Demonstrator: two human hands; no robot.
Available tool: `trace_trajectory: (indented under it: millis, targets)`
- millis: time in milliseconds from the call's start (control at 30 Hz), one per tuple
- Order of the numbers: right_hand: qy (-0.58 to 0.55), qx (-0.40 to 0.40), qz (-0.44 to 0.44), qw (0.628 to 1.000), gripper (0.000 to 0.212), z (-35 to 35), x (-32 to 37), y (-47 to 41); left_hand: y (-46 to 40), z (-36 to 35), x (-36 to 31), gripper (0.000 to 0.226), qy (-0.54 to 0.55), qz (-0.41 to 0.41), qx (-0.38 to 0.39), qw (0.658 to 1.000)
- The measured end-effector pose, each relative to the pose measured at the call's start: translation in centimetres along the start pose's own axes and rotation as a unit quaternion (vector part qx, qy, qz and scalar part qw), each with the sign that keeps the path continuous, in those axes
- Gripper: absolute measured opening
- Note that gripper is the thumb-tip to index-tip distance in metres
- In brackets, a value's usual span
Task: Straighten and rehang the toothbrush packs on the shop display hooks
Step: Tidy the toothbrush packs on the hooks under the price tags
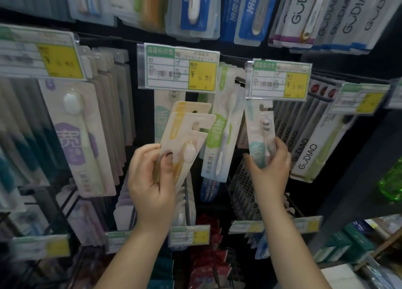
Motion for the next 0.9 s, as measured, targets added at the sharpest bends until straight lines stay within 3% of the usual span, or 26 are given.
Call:
trace_trajectory:
  millis: [300,567,700,900]
  targets:
    - [-0.006,-0.062,0.042,0.997,0.078,1.7,2.2,3.2,-0.1,1.1,1.5,0.019,0.01,0.012,0.022,1.0]
    - [0.046,0.005,0.189,0.981,0.069,-2.4,8.7,5.9,-0.5,2.5,2.2,0.023,0.054,0.039,0.03,0.997]
    - [0.029,0.035,0.205,0.978,0.068,-4.6,11.0,5.8,-1.0,2.6,2.0,0.025,0.084,0.057,0.038,0.994]
    - [0.025,0.083,0.156,0.984,0.073,-7.1,11.8,5.0,-2.1,2.5,2.5,0.025,0.127,0.065,0.049,0.989]
Point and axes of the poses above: each hand's wrist, its own y-axis away from the middle knuckle, its own z-axis out of the back of the hand, x = y × z, the point moved 9 cm from there along -y, towards the middle knuckle, and after that the axes turned 2 degrees about -x, right-handed, at the moved point
